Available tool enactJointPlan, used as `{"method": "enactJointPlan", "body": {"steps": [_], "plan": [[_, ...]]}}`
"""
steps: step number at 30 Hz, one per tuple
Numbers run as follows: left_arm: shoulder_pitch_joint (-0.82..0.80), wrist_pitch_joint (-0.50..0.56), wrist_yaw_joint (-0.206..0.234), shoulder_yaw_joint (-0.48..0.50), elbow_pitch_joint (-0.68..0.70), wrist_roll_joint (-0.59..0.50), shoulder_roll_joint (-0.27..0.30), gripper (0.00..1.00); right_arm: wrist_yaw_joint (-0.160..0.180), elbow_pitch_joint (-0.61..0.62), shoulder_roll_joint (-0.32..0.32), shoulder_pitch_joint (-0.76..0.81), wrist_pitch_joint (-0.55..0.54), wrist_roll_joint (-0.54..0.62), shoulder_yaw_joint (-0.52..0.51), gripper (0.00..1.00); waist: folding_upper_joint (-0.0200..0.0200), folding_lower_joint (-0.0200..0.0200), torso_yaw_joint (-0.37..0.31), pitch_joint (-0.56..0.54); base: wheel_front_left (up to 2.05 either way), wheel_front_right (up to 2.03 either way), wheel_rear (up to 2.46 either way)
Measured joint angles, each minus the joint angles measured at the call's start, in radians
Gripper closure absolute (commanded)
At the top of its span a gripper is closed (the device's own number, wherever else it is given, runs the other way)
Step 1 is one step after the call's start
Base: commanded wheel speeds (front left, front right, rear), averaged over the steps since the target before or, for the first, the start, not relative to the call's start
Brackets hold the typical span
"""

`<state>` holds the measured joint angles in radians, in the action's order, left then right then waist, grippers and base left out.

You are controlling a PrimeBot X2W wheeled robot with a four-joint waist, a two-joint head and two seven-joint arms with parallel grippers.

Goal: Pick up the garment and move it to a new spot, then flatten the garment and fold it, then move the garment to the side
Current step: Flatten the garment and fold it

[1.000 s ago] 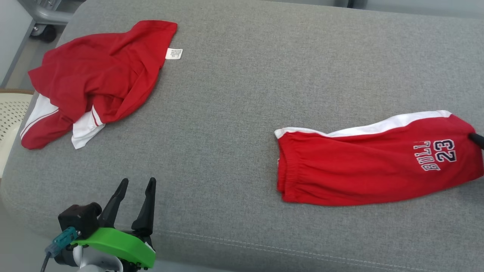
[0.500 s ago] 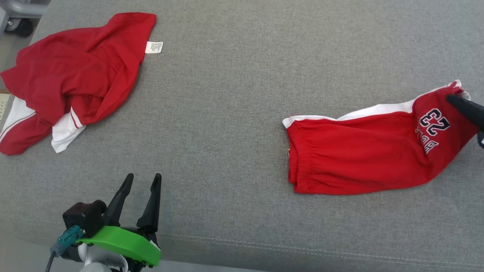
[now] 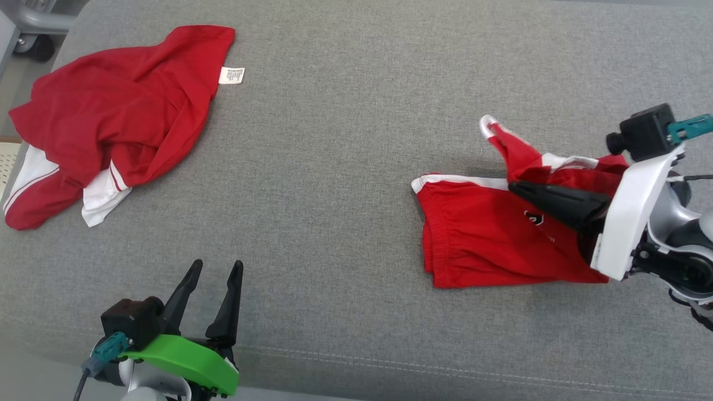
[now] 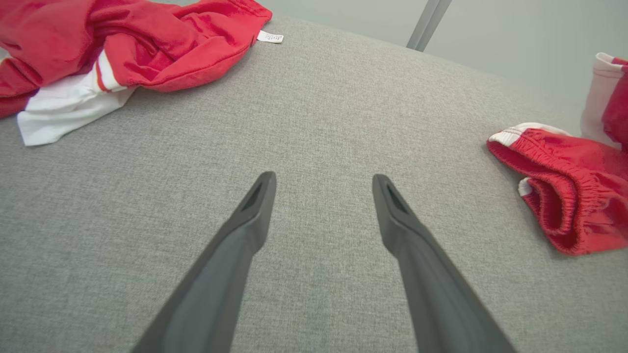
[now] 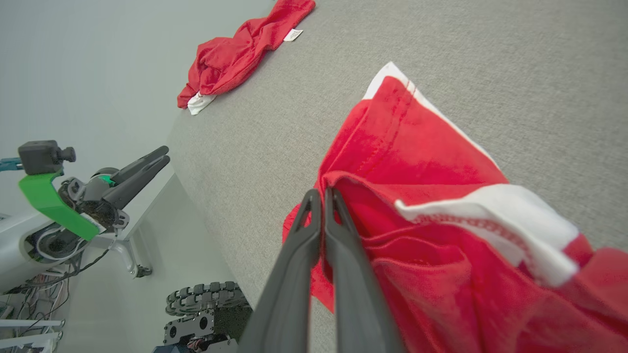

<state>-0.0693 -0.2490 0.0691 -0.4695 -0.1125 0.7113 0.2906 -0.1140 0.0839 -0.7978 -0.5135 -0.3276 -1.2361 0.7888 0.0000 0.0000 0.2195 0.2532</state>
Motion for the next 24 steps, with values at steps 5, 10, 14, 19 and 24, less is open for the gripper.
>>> {"method": "enactJointPlan", "body": {"steps": [5, 10, 14, 19, 24], "plan": [[-0.017, 0.000, -0.017, -0.021, -0.018, -0.005, -0.012, 0.00, 0.000, 0.030, 0.044, -0.013, -0.037, 0.032, 0.053, 1.00, 0.0000, 0.0000, 0.009, -0.001, 0.00, 0.00, 0.00], [-0.028, 0.000, -0.025, -0.024, -0.035, -0.007, -0.021, 0.00, 0.001, 0.033, 0.086, -0.047, -0.066, 0.062, 0.081, 1.00, 0.0000, 0.0000, 0.026, -0.001, 0.00, 0.00, 0.00], [-0.029, 0.000, -0.029, -0.023, -0.043, -0.007, -0.025, 0.00, 0.015, 0.024, 0.114, -0.078, -0.091, 0.088, 0.101, 1.00, 0.0000, 0.0000, 0.032, 0.000, 0.00, 0.00, 0.00], [-0.035, 0.000, -0.040, -0.035, -0.059, -0.007, -0.041, 0.00, 0.035, 0.007, 0.133, -0.082, -0.119, 0.094, 0.124, 1.00, 0.0000, 0.0000, 0.047, 0.003, 0.00, 0.00, 0.00], [-0.041, 0.000, -0.043, -0.022, -0.071, -0.007, -0.043, 0.00, 0.035, 0.003, 0.153, -0.096, -0.144, 0.105, 0.150, 1.00, 0.0000, 0.0000, 0.053, 0.004, 0.00, 0.00, 0.00]]}}
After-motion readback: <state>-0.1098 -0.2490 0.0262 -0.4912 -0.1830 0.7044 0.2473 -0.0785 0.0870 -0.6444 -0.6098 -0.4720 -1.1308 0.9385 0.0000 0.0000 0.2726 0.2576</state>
